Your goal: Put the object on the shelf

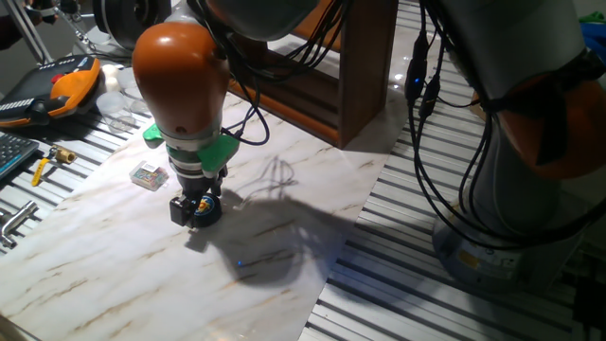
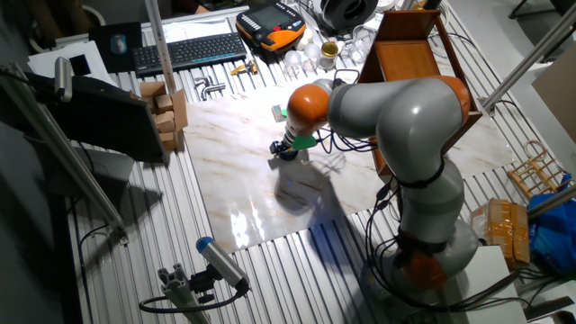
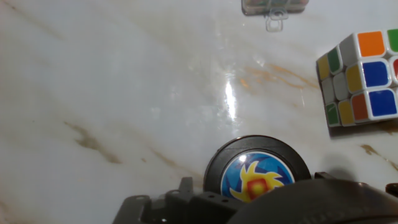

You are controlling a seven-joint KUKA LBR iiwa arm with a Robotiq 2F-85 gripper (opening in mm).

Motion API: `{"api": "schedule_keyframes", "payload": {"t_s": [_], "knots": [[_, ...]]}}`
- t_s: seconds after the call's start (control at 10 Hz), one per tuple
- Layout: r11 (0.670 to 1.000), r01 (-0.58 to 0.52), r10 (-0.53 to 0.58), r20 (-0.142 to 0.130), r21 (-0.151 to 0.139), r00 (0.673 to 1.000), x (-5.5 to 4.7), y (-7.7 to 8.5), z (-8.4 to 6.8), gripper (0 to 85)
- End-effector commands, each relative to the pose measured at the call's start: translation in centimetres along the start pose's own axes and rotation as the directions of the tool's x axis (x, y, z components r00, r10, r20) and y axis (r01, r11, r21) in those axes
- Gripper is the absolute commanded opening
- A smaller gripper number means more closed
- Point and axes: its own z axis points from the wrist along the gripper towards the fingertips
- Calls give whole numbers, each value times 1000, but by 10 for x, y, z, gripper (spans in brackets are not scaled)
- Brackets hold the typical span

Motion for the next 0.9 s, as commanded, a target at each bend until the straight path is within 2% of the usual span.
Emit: {"api": "schedule_keyframes", "payload": {"t_s": [0.0, 0.5, 0.8], "knots": [[1000, 0, 0, 4, 0, 1000, 0, 1, 1, 850], [1000, 3, -3, 9, 7, 1000, -1, 1, 1, 850], [1000, 7, -7, 4, -3, 1000, -1, 0, 2, 850]]}}
